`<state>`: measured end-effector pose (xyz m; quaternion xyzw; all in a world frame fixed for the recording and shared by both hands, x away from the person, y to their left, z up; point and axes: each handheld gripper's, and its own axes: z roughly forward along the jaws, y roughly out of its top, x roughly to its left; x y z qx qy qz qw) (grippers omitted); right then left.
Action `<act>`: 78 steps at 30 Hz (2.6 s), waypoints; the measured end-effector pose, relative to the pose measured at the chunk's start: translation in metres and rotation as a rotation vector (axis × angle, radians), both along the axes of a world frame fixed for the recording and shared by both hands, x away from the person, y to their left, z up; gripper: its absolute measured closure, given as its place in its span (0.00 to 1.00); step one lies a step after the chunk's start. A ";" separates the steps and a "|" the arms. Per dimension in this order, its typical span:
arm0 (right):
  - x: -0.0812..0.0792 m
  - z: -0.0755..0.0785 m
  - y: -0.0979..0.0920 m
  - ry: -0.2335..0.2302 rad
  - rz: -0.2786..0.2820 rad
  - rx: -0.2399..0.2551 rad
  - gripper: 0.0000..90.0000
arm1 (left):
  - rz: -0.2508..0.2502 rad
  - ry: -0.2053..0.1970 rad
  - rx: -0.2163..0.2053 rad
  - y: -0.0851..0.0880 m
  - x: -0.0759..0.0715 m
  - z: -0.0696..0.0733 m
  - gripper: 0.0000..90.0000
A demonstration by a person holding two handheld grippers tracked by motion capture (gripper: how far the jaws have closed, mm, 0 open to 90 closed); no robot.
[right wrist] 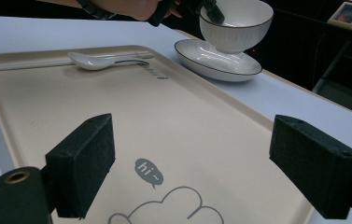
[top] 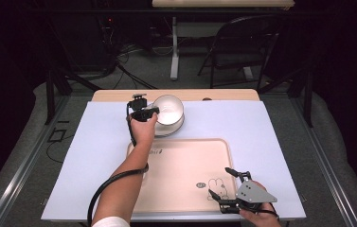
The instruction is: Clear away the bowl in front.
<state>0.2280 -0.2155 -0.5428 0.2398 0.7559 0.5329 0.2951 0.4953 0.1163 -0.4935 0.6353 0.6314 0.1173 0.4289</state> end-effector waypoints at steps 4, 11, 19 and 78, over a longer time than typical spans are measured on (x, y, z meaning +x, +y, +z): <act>0.000 0.000 0.000 -0.001 -0.001 0.002 0.15 | -0.015 -0.012 -0.017 0.002 -0.009 0.005 0.90; 0.000 0.000 0.000 -0.001 -0.004 0.000 0.15 | -0.054 -0.034 -0.030 0.005 -0.028 0.010 0.90; 0.000 0.000 -0.001 0.000 -0.008 0.002 0.15 | -0.095 -0.046 -0.040 0.009 -0.048 0.013 0.90; -0.001 0.001 -0.001 -0.001 -0.007 0.004 0.15 | -0.361 0.023 -0.066 -0.114 -0.073 -0.014 0.90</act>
